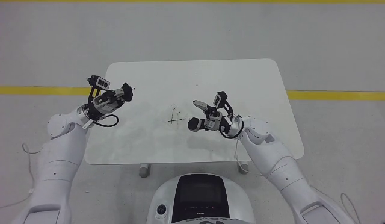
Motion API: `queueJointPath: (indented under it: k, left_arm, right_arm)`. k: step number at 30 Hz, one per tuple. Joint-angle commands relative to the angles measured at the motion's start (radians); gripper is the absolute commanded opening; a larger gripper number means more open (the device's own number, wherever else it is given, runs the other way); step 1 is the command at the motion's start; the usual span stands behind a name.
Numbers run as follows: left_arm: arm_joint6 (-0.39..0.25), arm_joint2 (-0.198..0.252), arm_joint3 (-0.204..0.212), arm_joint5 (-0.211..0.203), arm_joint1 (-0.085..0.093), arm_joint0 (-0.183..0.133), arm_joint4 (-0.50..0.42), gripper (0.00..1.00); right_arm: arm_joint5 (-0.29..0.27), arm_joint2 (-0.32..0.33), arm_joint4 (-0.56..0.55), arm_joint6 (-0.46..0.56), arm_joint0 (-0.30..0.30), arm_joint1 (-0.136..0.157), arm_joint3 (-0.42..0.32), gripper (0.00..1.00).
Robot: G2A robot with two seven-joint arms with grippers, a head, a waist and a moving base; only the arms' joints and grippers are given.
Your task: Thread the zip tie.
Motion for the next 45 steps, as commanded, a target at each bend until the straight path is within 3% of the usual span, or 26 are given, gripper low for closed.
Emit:
queueJointPath:
  k: [1, 6, 8, 11, 15, 17, 25, 27, 32, 41, 45]
  left_arm:
    - [0.000, -0.012, -0.006, 0.000, -0.004, 0.001, 0.002, 0.00]
    - [0.000, -0.012, -0.006, 0.000, -0.004, 0.001, 0.002, 0.00]
    - [0.000, -0.012, -0.006, 0.000, -0.004, 0.001, 0.002, 0.00]
    - [0.000, -0.012, -0.006, 0.000, -0.004, 0.001, 0.002, 0.00]
    - [0.000, -0.012, -0.006, 0.000, -0.004, 0.001, 0.002, 0.00]
    - [0.000, -0.012, -0.006, 0.000, -0.004, 0.001, 0.002, 0.00]
    - [0.000, -0.012, -0.006, 0.000, -0.004, 0.001, 0.002, 0.00]
    - [0.000, -0.012, -0.006, 0.000, -0.004, 0.001, 0.002, 0.00]
    - [0.000, -0.012, -0.006, 0.000, -0.004, 0.001, 0.002, 0.00]
    - [0.000, -0.012, -0.006, 0.000, -0.004, 0.001, 0.002, 0.00]
    - [0.000, -0.012, -0.006, 0.000, -0.004, 0.001, 0.002, 0.00]
  right_arm:
    - [0.000, -0.002, -0.016, -0.024, -0.002, 0.000, -0.011, 1.00]
    - [0.077, -0.070, -0.168, -0.165, 0.035, -0.009, -0.106, 1.00]
    - [0.148, -0.121, -0.284, -0.258, 0.075, -0.018, -0.123, 1.00]
    - [0.294, -0.212, -0.427, -0.401, 0.146, -0.041, -0.104, 1.00]
    - [0.385, -0.306, -0.439, -0.487, 0.228, -0.087, -0.026, 1.00]
    - [0.382, -0.332, -0.476, -0.546, 0.256, -0.102, 0.002, 1.00]
    - [0.400, -0.345, -0.510, -0.556, 0.260, -0.104, 0.009, 1.00]
    - [0.400, -0.369, -0.528, -0.549, 0.281, -0.114, 0.036, 1.00]
    - [0.400, -0.457, -0.554, -0.557, 0.379, -0.172, 0.173, 1.00]
    - [0.400, -0.470, -0.577, -0.554, 0.382, -0.180, 0.183, 1.00]
    - [0.400, -0.501, -0.592, -0.522, 0.428, -0.212, 0.243, 1.00]
